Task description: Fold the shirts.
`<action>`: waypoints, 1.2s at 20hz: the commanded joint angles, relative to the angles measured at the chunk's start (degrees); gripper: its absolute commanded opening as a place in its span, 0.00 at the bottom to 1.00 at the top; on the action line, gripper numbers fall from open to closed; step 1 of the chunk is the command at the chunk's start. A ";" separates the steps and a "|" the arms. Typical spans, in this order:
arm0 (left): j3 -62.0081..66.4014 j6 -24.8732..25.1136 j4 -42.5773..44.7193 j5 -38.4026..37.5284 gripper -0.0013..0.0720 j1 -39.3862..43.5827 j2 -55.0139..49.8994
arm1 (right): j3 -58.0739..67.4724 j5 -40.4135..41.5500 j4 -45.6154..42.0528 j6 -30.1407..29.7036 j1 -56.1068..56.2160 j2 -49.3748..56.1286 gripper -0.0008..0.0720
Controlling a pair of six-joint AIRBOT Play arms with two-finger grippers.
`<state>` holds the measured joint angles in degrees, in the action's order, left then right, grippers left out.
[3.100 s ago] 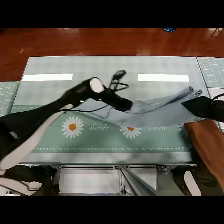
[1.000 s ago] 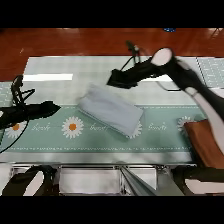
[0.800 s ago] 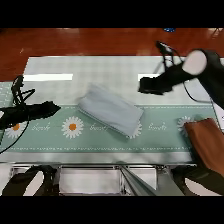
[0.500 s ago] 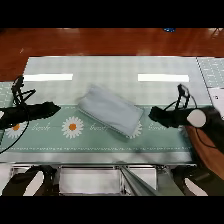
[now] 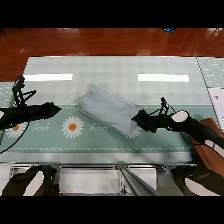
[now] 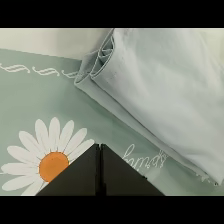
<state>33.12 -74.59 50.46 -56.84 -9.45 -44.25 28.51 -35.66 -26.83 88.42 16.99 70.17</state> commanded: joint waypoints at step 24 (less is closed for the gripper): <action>0.02 4.98 0.04 0.37 0.04 -0.04 -5.60 | 77.55 -50.45 -36.09 15.85 -32.20 6.49 0.05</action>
<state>33.10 -69.82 50.48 -56.97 -9.45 -49.82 104.42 -77.65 -60.64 101.69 -6.11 80.03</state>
